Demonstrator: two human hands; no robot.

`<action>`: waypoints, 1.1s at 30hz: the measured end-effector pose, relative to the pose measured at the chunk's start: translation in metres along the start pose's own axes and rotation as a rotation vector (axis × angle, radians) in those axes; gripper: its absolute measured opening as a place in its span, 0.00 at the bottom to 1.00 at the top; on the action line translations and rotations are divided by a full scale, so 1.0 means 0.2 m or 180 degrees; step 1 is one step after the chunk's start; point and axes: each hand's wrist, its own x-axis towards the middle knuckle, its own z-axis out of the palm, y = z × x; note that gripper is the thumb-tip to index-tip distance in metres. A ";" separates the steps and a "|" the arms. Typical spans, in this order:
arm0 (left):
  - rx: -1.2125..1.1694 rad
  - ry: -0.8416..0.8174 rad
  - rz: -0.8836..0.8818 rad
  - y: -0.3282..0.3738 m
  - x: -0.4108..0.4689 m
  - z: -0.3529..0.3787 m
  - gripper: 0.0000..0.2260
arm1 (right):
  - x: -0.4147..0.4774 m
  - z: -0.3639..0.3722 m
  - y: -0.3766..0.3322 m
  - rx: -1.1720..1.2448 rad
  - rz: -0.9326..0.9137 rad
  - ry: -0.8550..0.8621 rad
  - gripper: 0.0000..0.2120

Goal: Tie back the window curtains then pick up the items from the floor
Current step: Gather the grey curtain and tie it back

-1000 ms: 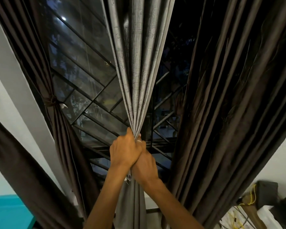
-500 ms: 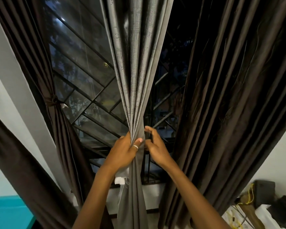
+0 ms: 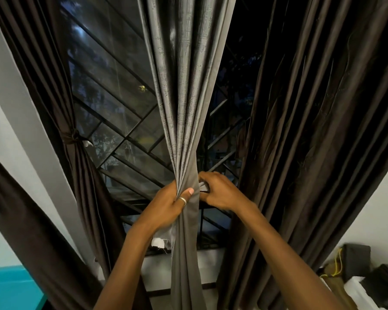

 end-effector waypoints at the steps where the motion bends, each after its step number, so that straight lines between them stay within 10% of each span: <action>1: 0.0018 -0.0008 0.0024 0.00 0.01 0.00 0.12 | 0.00 -0.02 -0.01 -0.0330 -0.0025 0.0029 0.14; 6: 0.0111 -0.0045 0.0097 -0.01 0.02 0.00 0.11 | 0.00 -0.05 0.00 -0.1032 -0.0253 0.0075 0.08; 20: -0.0040 -0.0206 0.0040 -0.02 0.01 -0.04 0.14 | 0.03 -0.10 -0.04 0.1333 0.0217 -0.0715 0.19; 33: 0.0730 0.0246 0.0143 -0.09 0.03 -0.04 0.13 | 0.10 -0.12 0.00 0.1473 0.0342 -0.0739 0.09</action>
